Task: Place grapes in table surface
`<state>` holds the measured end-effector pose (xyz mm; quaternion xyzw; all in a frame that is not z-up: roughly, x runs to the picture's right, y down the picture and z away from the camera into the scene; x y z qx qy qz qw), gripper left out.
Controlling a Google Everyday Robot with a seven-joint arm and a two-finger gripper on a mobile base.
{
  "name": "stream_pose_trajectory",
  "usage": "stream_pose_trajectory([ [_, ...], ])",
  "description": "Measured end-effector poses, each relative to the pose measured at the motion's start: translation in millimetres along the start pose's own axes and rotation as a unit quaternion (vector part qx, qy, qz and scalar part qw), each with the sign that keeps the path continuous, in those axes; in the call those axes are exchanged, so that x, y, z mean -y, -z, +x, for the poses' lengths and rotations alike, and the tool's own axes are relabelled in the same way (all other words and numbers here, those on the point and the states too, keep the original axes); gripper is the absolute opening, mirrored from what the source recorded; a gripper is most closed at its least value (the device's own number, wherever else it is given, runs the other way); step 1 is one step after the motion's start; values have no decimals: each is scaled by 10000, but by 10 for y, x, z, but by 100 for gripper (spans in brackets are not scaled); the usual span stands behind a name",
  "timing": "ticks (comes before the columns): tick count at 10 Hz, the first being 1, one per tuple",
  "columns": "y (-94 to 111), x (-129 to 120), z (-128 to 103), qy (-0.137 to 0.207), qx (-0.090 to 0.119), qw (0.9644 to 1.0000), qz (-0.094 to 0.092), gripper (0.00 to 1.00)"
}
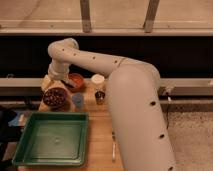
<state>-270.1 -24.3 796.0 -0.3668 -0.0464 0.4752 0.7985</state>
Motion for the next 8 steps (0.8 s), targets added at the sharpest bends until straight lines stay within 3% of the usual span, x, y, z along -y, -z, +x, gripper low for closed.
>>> stream_pose_trajectory([
  [3,-394,-50,23,-19,-233,9994,-255,80],
  [5,-542,-197,-4,38,-390,9984,-403,80],
  [8,-783,-221,59,1,-651,9965,-530,80],
])
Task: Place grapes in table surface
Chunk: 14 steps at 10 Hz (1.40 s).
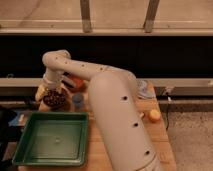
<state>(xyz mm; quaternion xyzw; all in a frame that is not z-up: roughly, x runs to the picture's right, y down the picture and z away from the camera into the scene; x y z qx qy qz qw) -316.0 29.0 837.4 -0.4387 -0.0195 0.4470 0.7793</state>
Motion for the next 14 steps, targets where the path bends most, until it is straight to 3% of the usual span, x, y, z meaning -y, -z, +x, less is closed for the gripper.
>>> stream_pose_trajectory([
  [3,-257,116,71,-191,-199,9996,-110,80],
  [8,-334,495,25,-712,-185,9970,-224,80],
  [11,-416,538,0,-851,-158,9958,-284,80],
  [14,-490,422,-21,-740,-206,9965,-338,78],
])
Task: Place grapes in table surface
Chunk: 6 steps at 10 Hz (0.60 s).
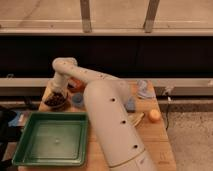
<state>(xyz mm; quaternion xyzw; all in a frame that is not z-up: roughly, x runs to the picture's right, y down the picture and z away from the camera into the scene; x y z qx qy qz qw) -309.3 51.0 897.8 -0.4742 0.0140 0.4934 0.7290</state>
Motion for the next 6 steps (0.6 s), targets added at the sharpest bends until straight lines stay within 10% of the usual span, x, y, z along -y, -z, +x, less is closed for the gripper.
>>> stream_pose_trajectory([
  [6,-92,-155,-15,262,-108,9995,-105,20],
])
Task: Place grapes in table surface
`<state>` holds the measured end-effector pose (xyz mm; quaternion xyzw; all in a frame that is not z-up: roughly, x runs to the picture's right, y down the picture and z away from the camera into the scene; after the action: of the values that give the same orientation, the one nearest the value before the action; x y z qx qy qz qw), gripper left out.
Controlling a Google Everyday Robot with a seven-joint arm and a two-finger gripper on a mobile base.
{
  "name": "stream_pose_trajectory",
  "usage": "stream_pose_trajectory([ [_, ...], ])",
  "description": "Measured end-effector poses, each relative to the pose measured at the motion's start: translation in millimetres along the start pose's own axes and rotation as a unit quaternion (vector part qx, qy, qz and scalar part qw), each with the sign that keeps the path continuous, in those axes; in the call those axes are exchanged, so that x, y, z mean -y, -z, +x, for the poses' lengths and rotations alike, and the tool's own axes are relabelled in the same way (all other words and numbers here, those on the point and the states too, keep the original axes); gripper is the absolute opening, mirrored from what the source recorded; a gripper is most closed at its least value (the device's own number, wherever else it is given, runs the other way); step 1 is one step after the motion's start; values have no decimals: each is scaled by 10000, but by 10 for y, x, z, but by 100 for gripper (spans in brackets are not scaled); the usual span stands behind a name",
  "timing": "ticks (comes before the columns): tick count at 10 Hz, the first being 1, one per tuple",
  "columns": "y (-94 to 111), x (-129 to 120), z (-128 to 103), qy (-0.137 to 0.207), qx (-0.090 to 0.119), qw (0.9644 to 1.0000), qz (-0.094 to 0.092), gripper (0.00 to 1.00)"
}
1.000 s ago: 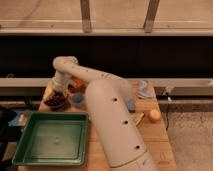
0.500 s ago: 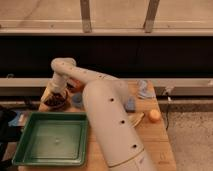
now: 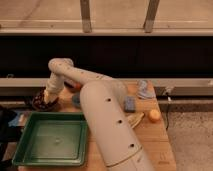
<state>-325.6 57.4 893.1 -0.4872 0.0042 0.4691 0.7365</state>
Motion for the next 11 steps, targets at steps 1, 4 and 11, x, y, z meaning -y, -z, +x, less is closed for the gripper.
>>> stream_pose_trajectory([
  [1,-9,-11,1,19,-14,10000,-10,10],
  [4,21,32,8,-6,13,10000,-16,0],
  [11,678,160,-38,-146,637,9976,220,0],
])
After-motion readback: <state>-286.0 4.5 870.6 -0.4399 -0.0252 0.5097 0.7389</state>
